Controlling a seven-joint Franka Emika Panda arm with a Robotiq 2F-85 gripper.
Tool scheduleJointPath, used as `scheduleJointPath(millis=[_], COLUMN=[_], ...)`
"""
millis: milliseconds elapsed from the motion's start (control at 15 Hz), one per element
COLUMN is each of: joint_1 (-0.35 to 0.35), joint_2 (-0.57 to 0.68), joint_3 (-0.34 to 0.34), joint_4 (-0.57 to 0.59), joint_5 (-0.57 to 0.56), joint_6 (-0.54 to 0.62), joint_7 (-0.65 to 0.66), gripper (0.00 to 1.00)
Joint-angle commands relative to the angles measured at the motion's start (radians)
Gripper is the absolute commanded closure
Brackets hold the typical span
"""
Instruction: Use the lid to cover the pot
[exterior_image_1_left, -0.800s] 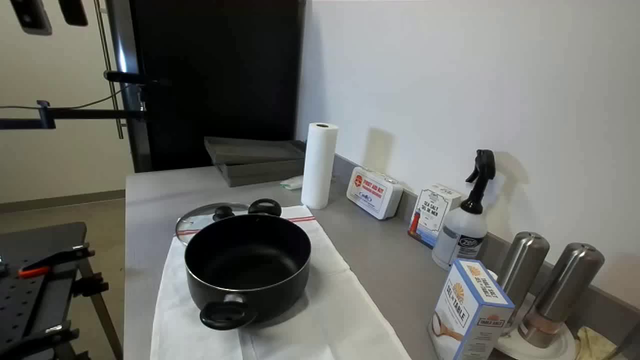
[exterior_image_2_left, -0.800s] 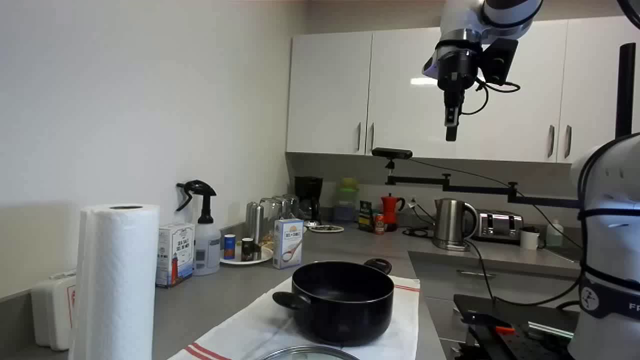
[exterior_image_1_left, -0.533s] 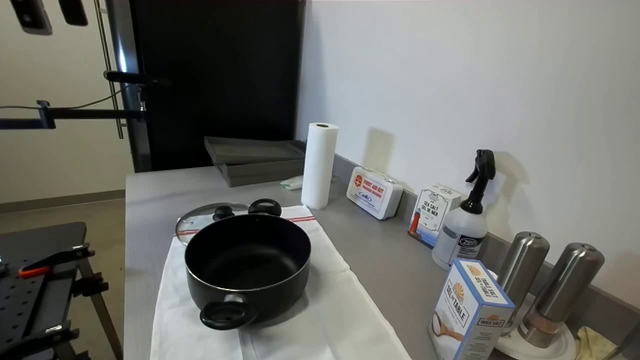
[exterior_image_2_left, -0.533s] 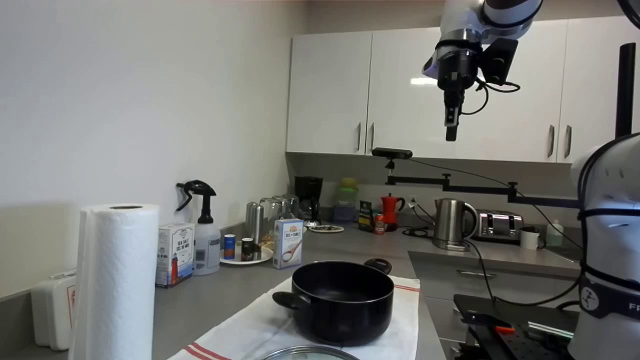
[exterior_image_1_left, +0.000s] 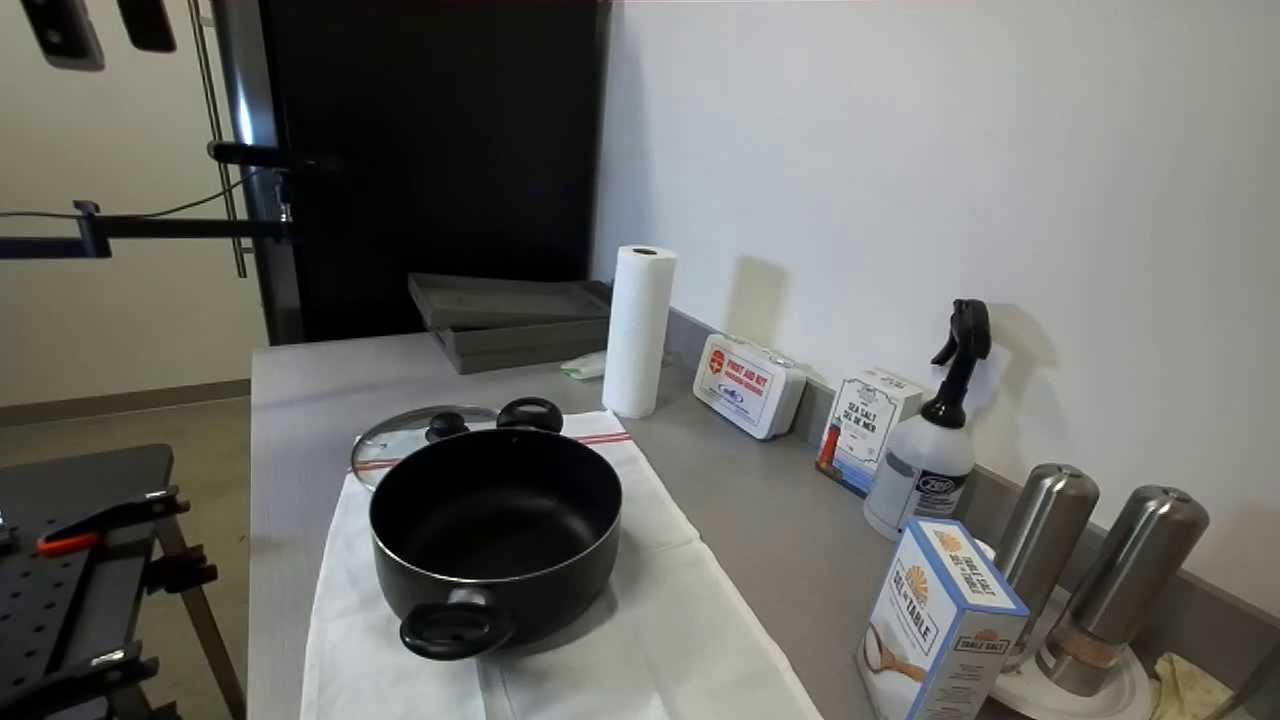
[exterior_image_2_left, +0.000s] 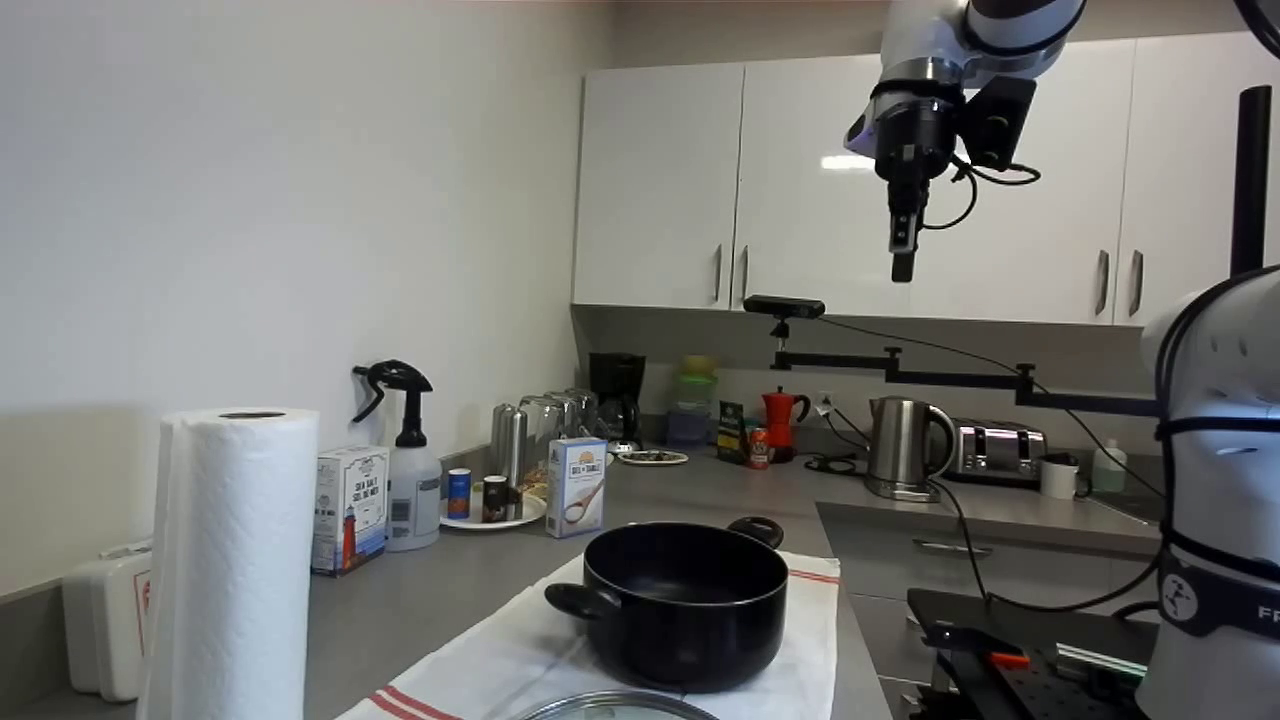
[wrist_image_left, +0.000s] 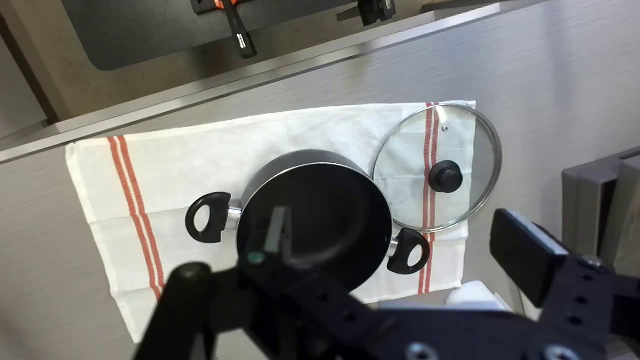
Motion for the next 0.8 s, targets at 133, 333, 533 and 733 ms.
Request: scheduleJointPath(millis=[133, 333, 533, 733], joint_1=[-0.011, 0.003, 0.032, 0.081], joint_2=[0.003, 0.03, 0.102, 0.201], joint_3=[0.007, 0.042, 0.087, 0.144], joint_4=[0.003, -0.001, -0.011, -0.025], joint_5=[0.006, 0.001, 0.0, 0.005], joint_6=[-0.002, 0.006, 0.039, 0.095], joint_7=[-0.007, 0.005, 0.007, 0.003], gripper=[0.0, 0.0, 0.0, 0.0])
